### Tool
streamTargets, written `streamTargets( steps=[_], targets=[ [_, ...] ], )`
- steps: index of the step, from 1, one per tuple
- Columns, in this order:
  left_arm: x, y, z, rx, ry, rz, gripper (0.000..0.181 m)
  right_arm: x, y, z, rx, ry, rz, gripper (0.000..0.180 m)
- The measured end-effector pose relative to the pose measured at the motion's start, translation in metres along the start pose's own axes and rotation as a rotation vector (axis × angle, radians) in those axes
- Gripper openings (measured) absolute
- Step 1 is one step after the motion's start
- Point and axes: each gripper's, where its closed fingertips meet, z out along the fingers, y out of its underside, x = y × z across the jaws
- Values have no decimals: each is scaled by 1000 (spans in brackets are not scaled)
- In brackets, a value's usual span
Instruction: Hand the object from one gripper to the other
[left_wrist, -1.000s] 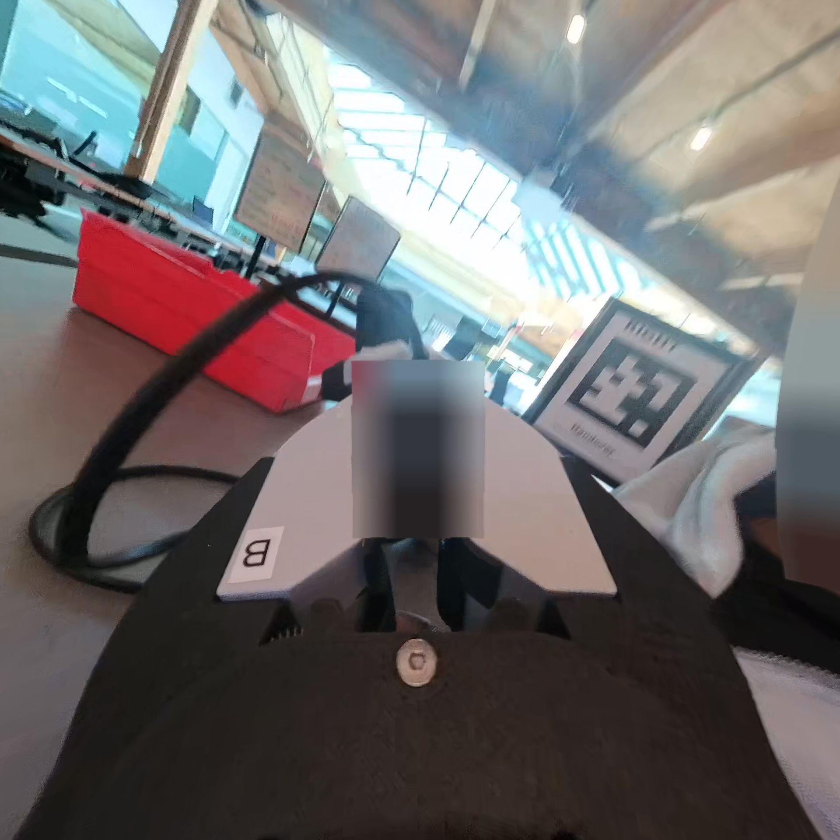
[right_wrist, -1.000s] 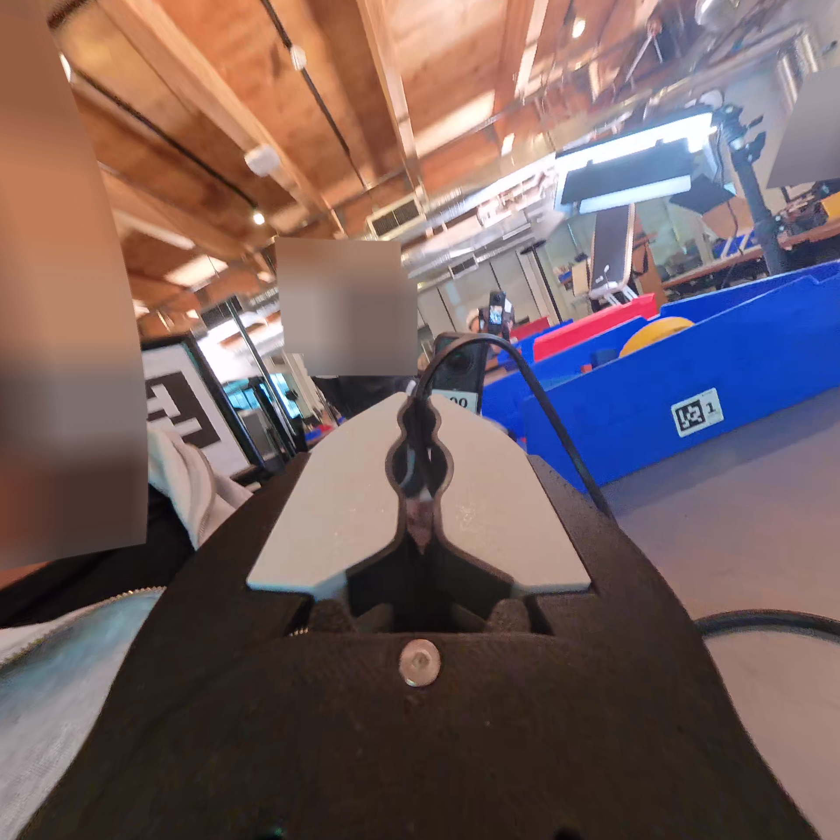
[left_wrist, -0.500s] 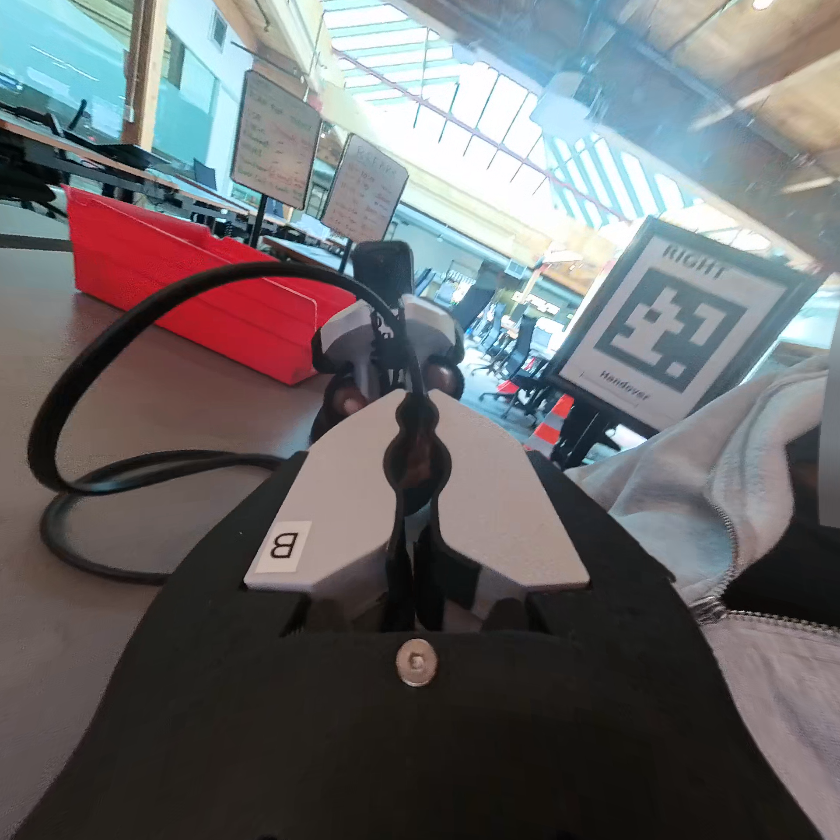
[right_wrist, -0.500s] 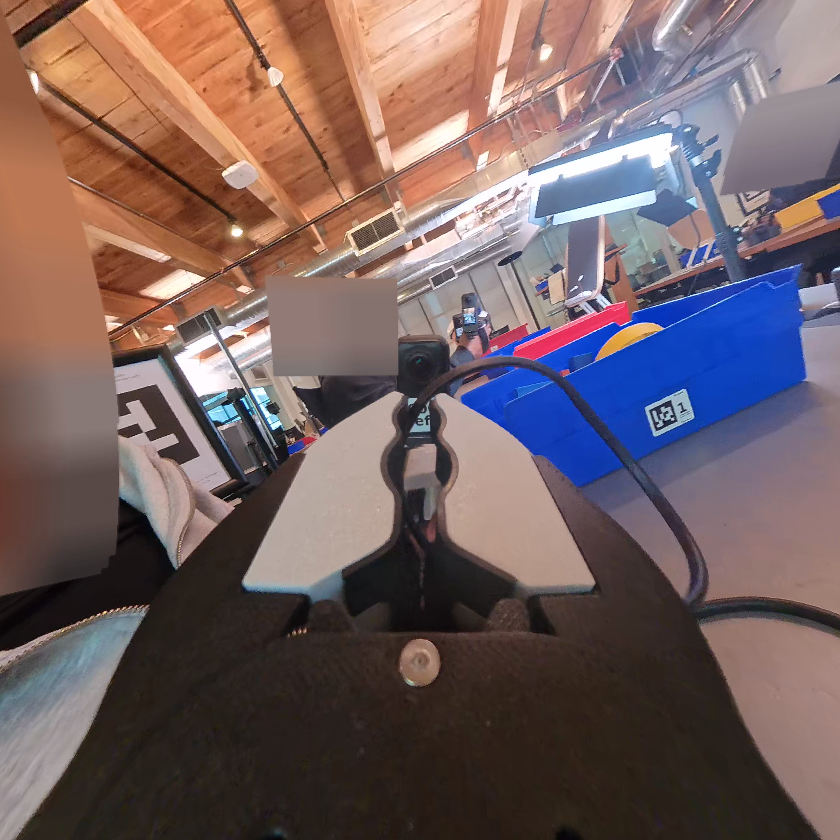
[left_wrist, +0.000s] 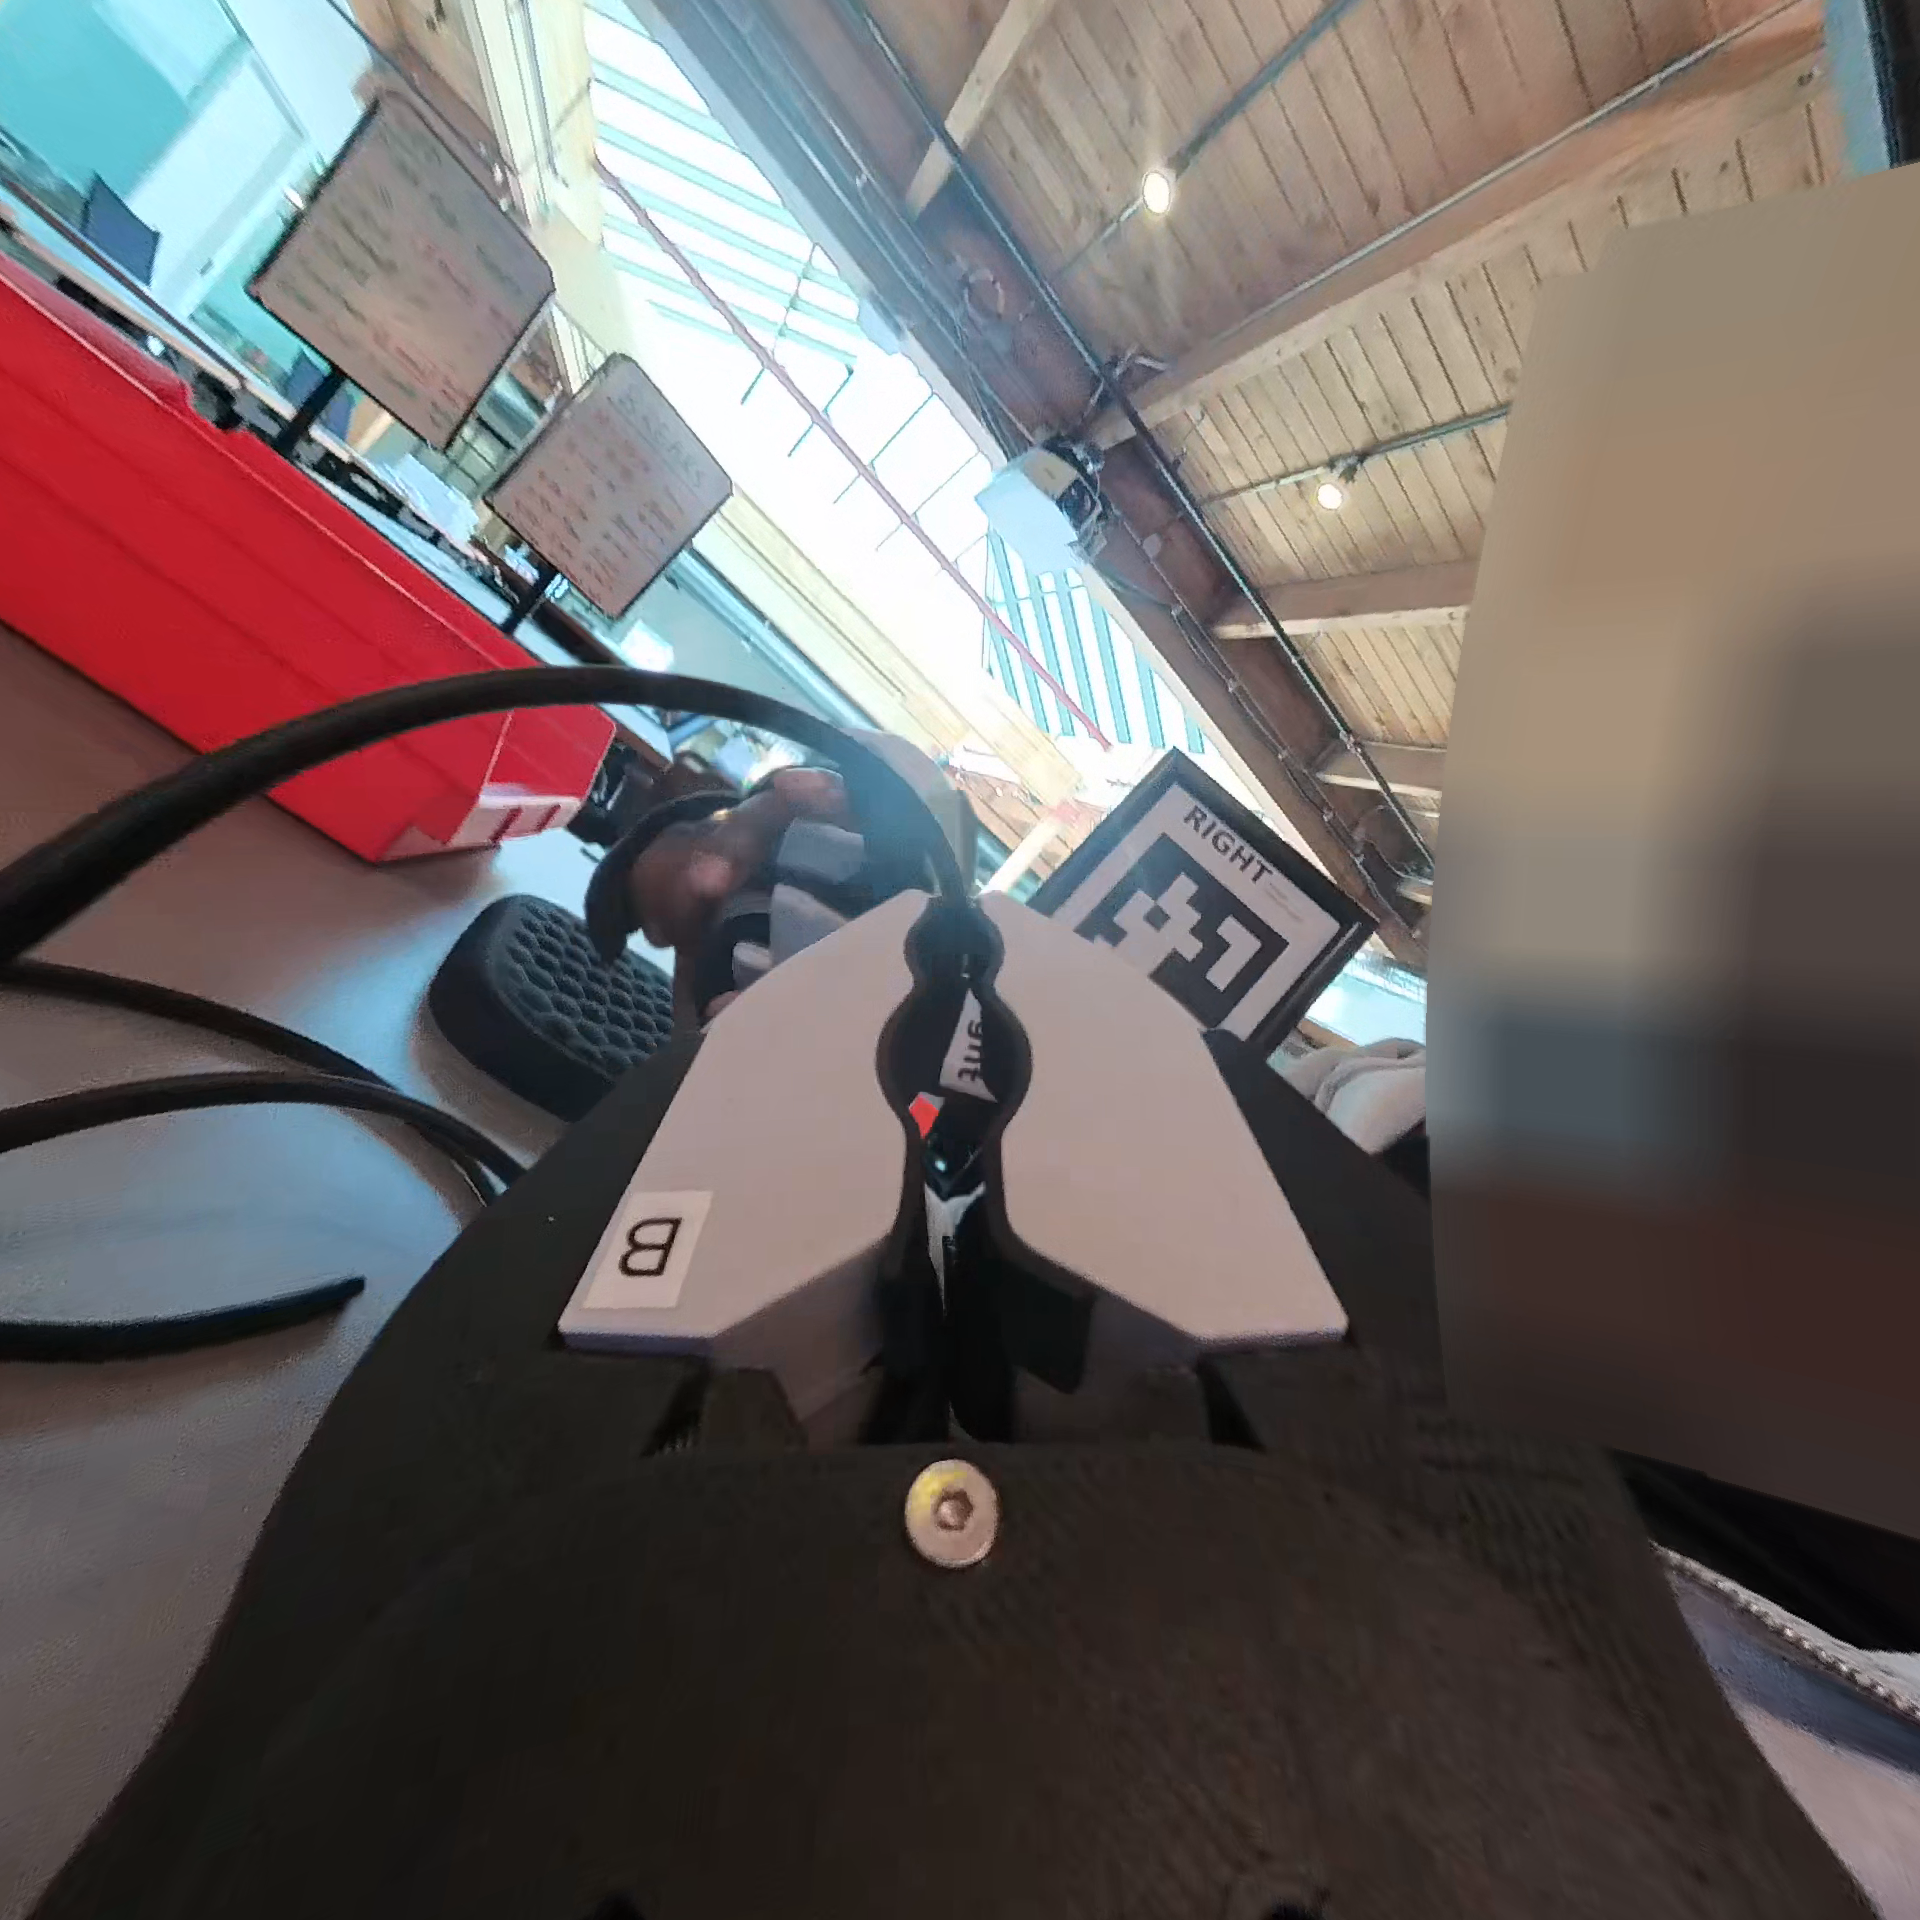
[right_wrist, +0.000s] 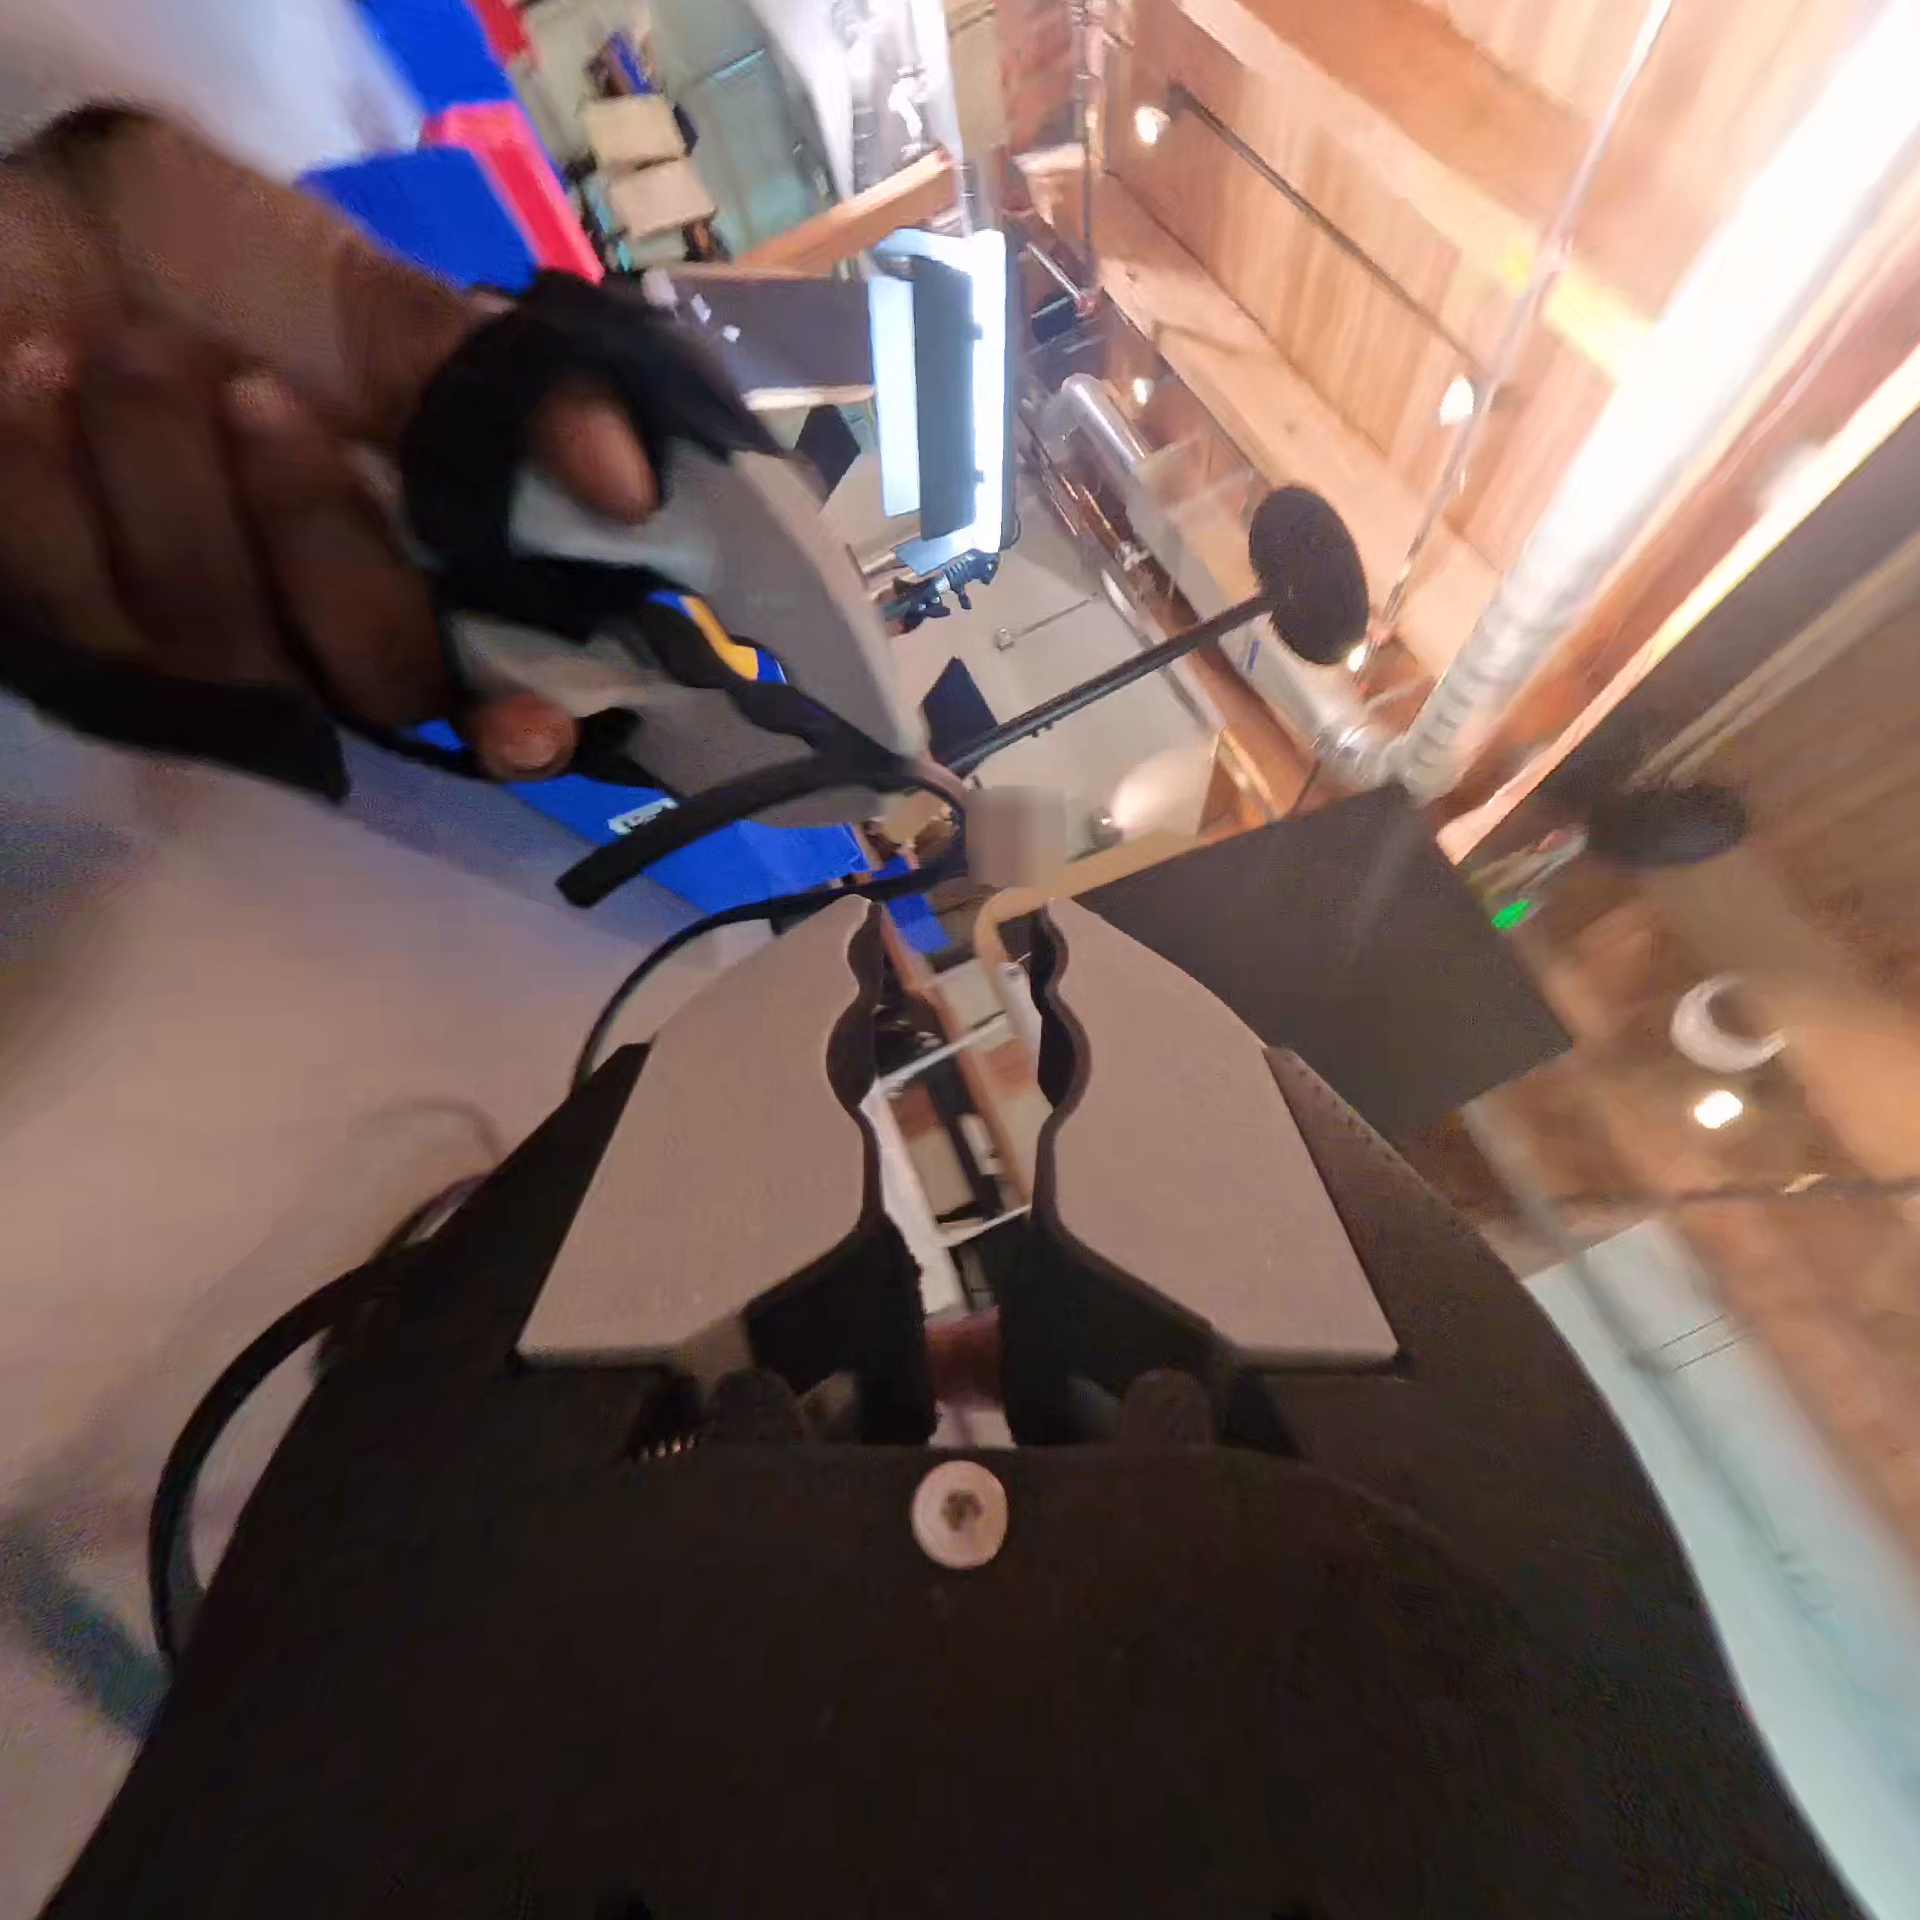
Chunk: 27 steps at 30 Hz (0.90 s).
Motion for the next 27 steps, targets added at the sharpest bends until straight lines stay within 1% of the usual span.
streamTargets(
  steps=[2, 5, 9, 11, 14, 17, 20, 21, 22, 24, 27],
  targets=[
    [1, 7, 3, -45, 8, -11, 4, -11, -7, 1, 9, -14, -143, 28],
    [4, 16, 5, -96, 25, -14, 4, -12, -13, 1, 26, 9, -203, 27],
    [6, 23, 7, -141, 38, -15, 4, -6, -17, -3, 58, 40, -190, 16],
    [6, 27, 8, -165, 36, -13, 4, -7, -18, -4, 65, 36, -196, 6],
    [9, 25, 8, -158, 43, 19, 6, -8, -18, -3, 68, 21, -165, 4],
    [9, 6, 4, -51, 10, 121, 16, 1, -15, -5, 91, 7, 24, 4],
    [5, -32, -12, 189, -72, 203, 26, 7, -12, -7, 147, -76, 341, 4],
    [3, -37, -16, 222, -119, 251, 29, 7, -13, -8, 171, -124, 453, 4],
    [-1, -35, -16, 196, -179, 319, 33, 6, -14, -9, 196, -171, 557, 4],
    [-17, -18, -9, 40, -326, 480, 40, 7, -15, -10, 224, -244, 731, 4],
    [-36, 1, -4, -125, -461, 651, 45, 10, -15, -12, 249, -306, 918, 4]
  ],
)
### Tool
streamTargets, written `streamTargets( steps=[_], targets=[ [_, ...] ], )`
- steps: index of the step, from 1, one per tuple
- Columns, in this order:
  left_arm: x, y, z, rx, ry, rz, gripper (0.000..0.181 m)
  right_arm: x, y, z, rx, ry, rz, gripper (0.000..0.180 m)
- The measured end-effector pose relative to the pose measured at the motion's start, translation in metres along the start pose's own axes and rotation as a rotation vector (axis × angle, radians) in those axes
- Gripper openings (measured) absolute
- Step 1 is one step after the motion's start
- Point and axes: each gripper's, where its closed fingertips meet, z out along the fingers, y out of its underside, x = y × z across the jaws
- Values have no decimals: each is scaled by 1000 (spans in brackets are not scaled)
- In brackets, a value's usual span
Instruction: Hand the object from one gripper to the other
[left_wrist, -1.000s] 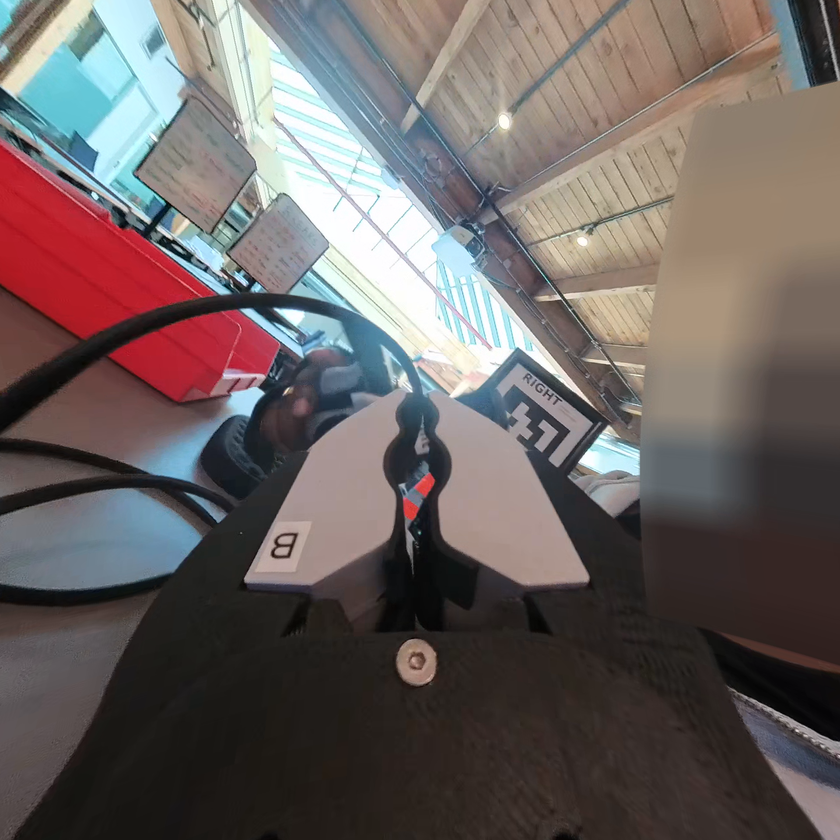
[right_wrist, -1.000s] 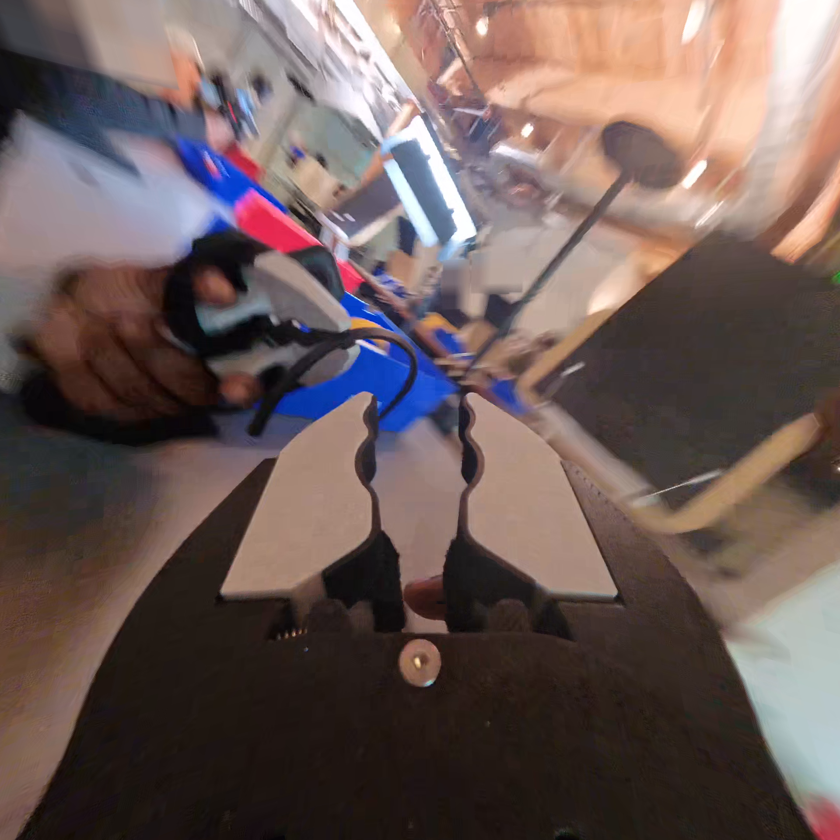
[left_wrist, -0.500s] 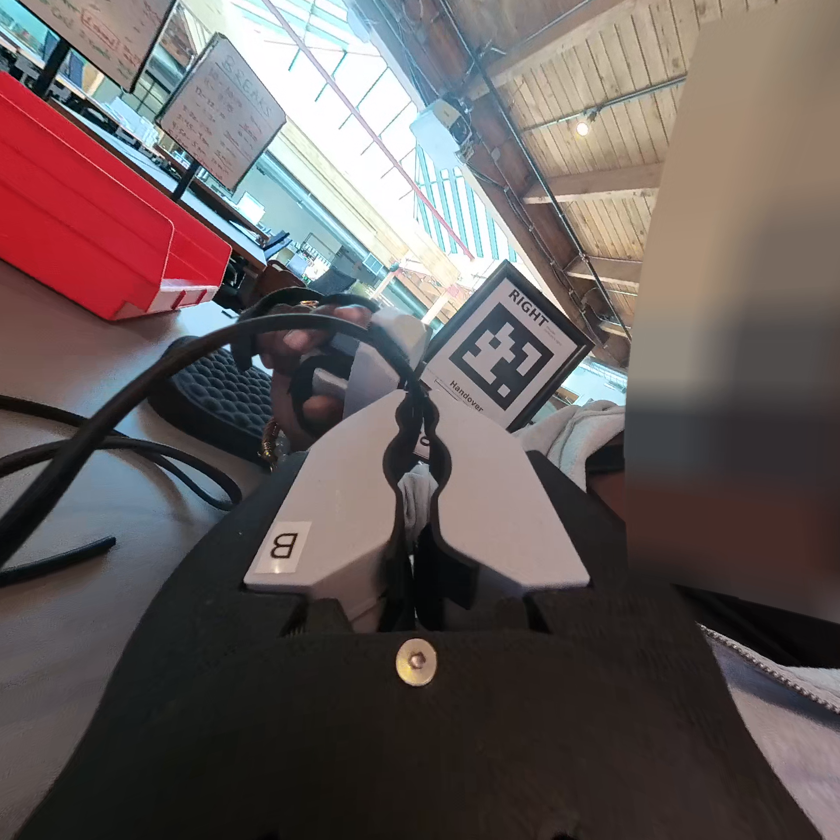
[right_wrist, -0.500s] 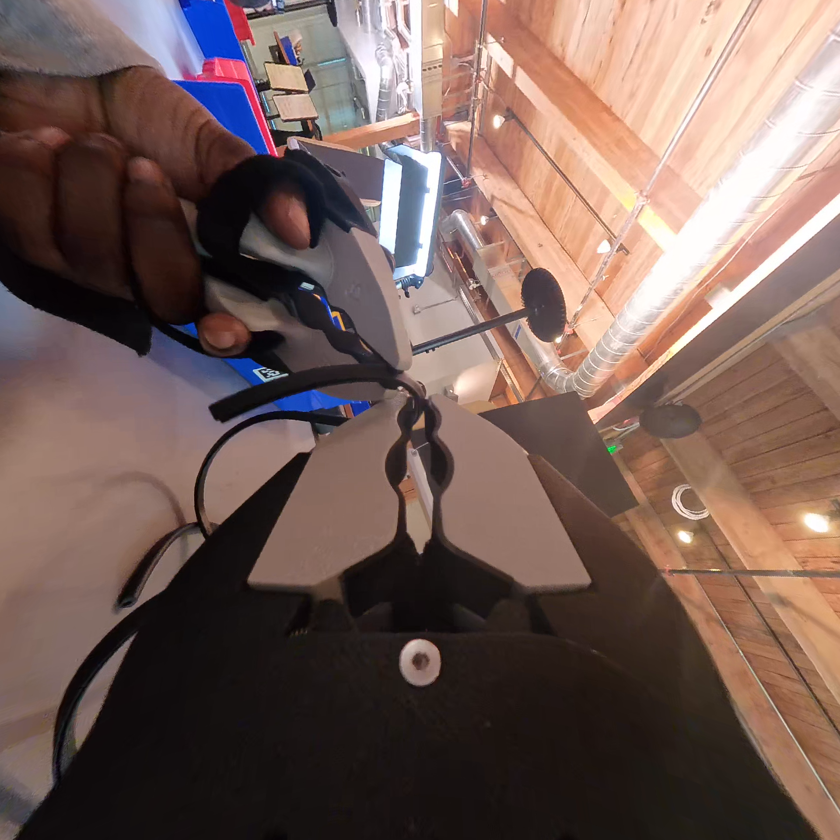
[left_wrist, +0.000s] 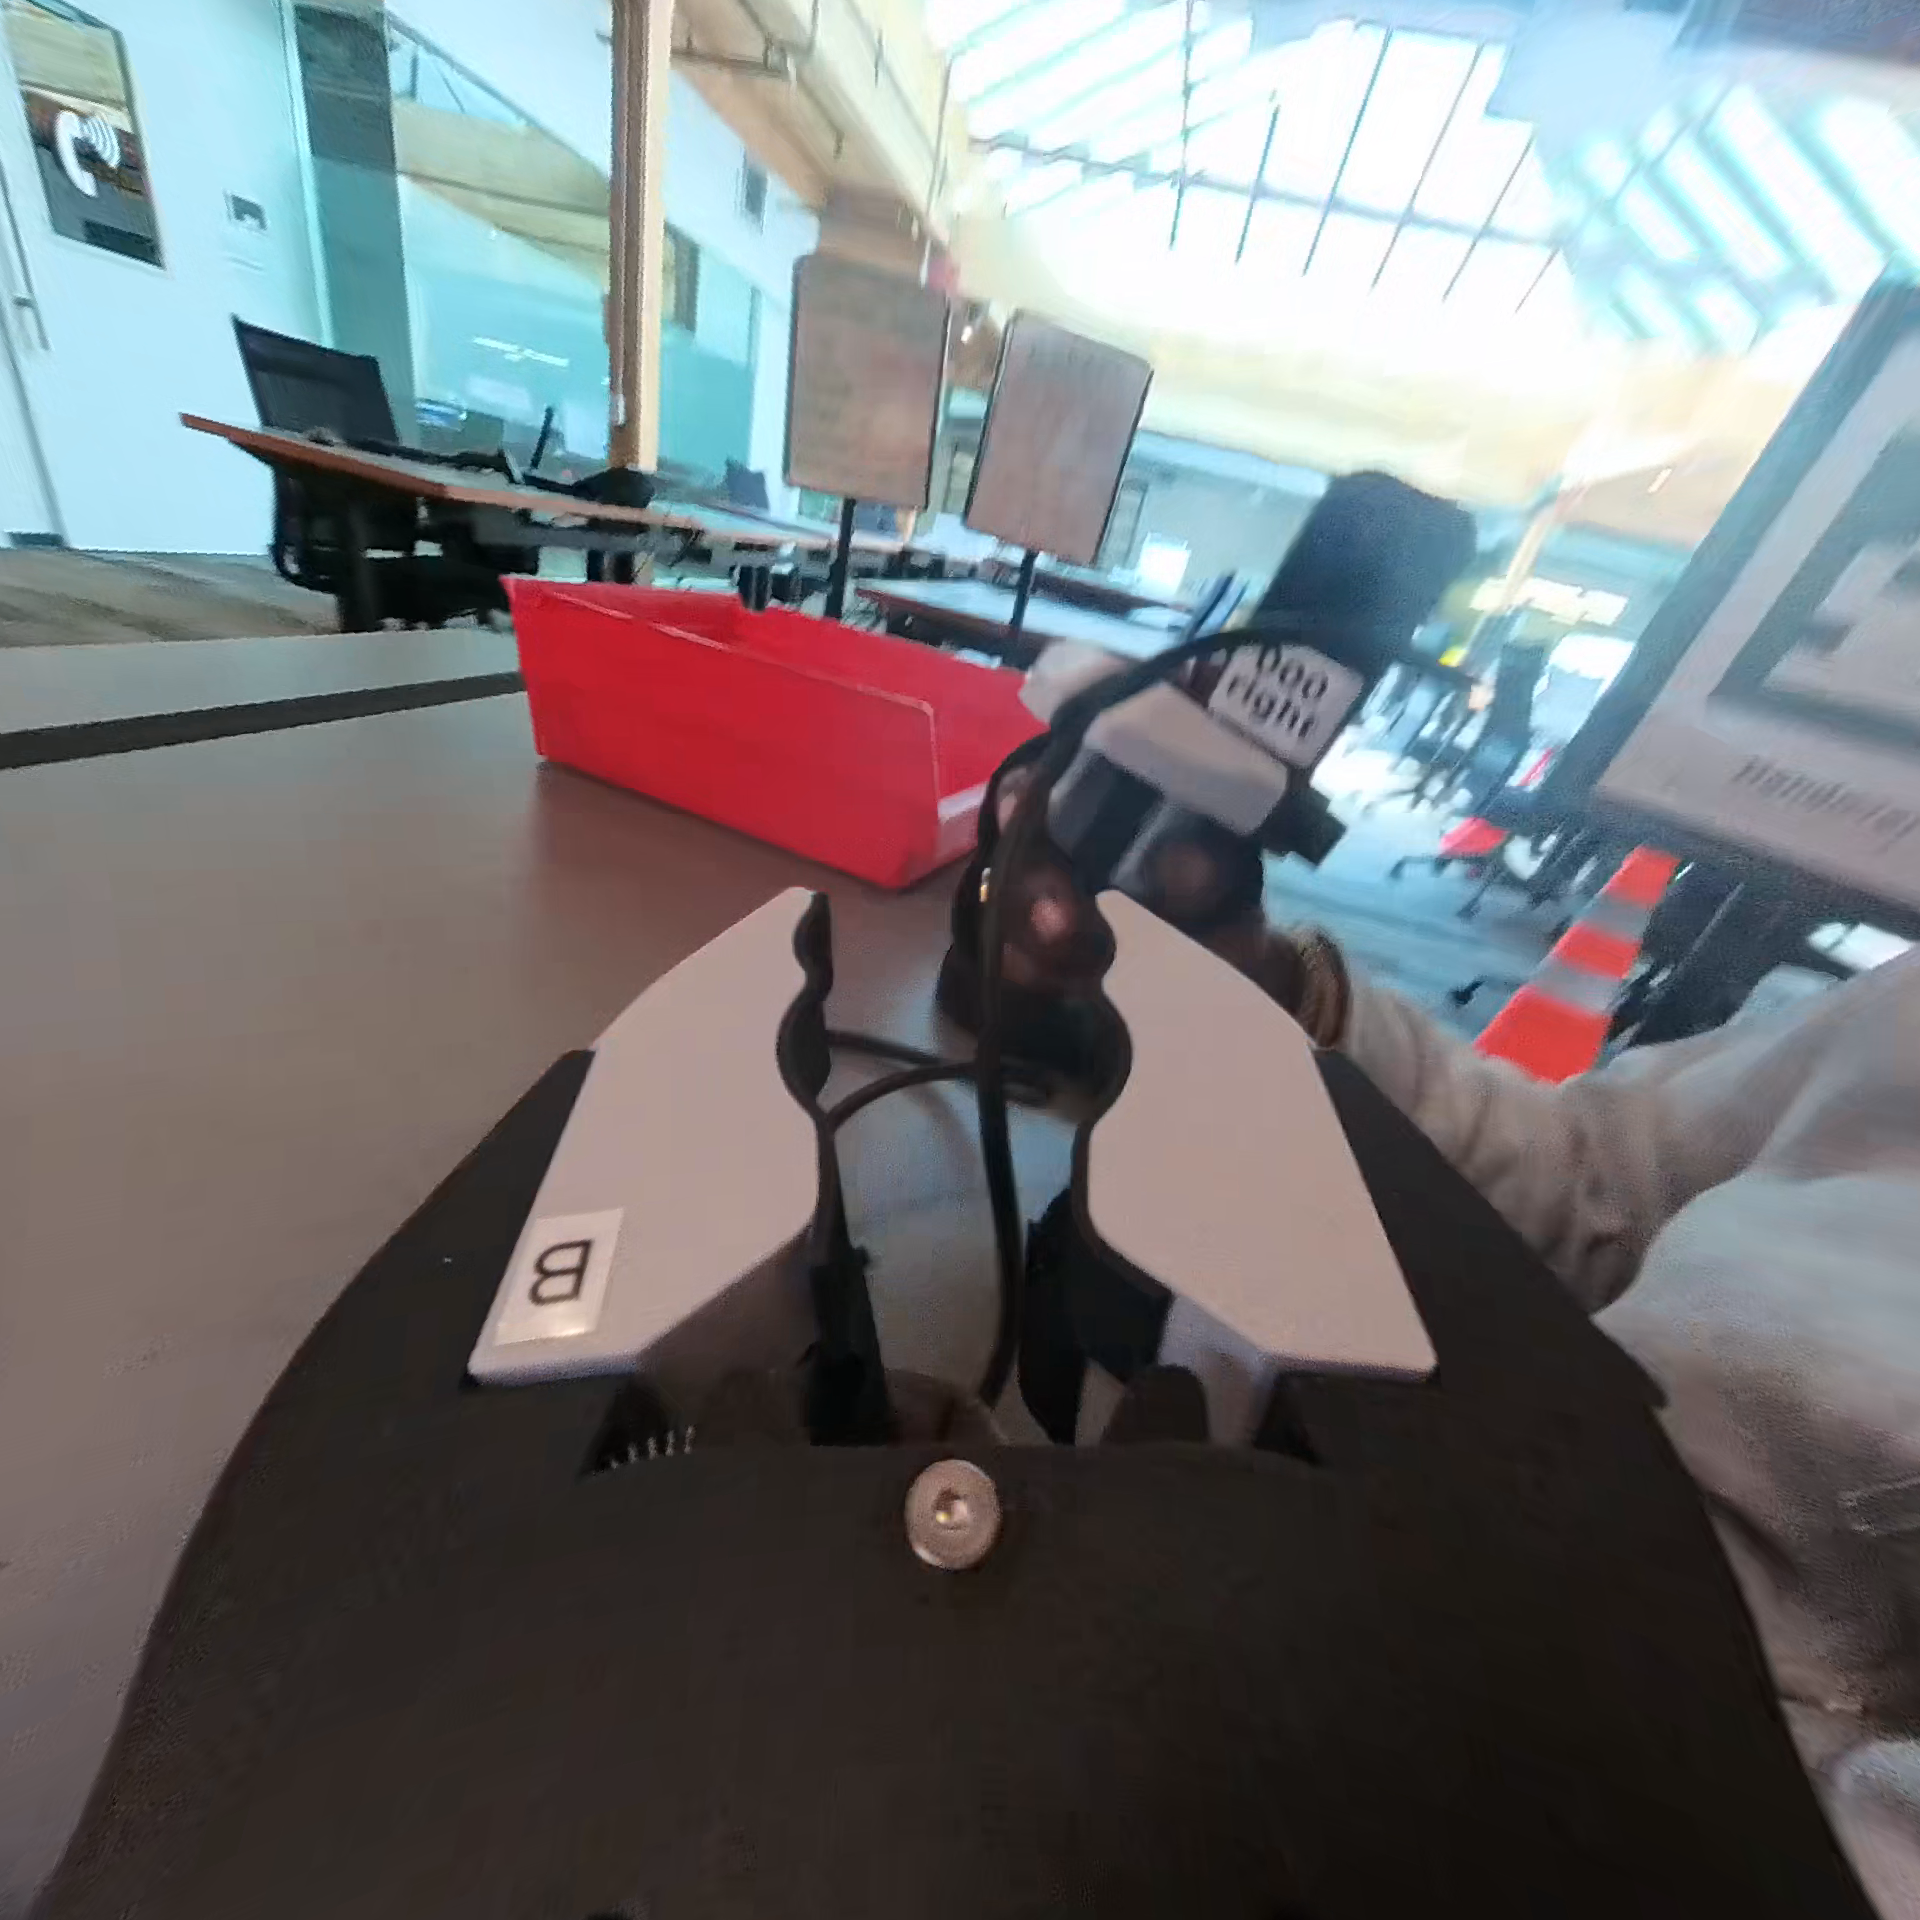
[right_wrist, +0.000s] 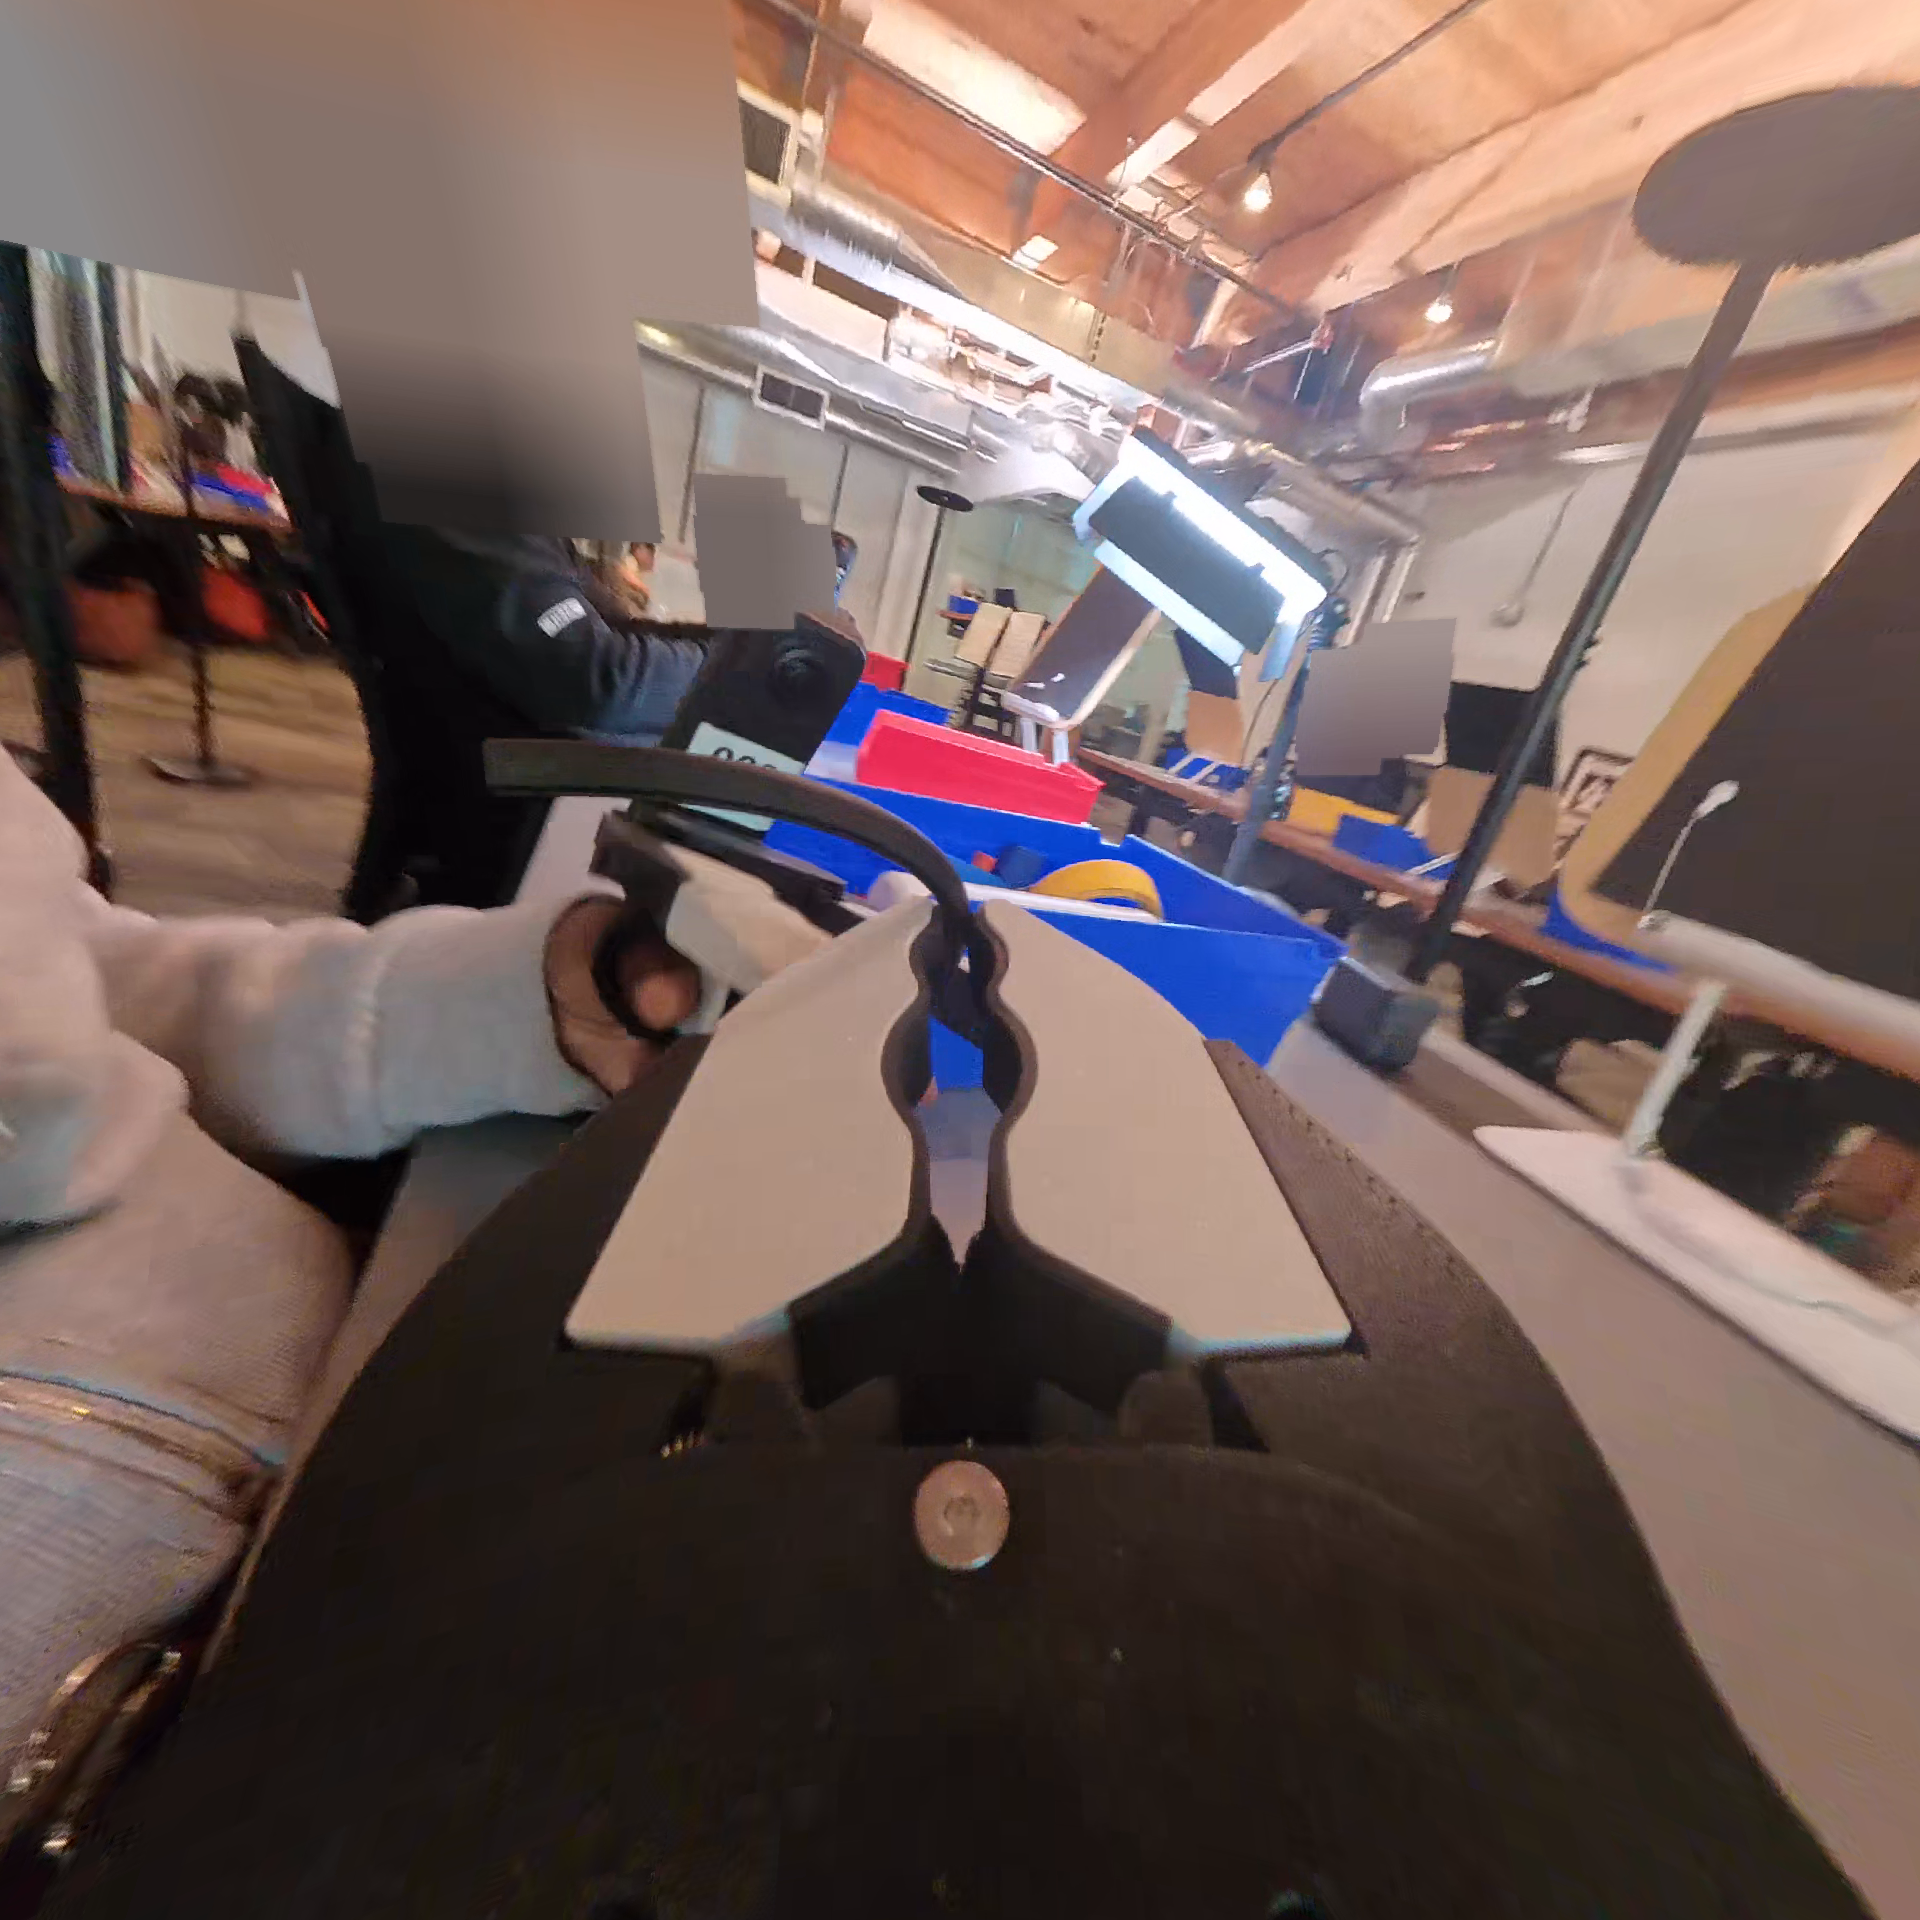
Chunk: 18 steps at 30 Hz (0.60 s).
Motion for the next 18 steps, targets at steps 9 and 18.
streamTargets(
  steps=[9, 18],
  targets=[
    [11, -6, -3, 42, 147, -187, 3, 8, 4, 1, 47, -49, 357, 12],
    [11, -30, -13, 205, 232, -315, 3, -21, 33, 25, -98, -203, 642, 32]
  ],
)
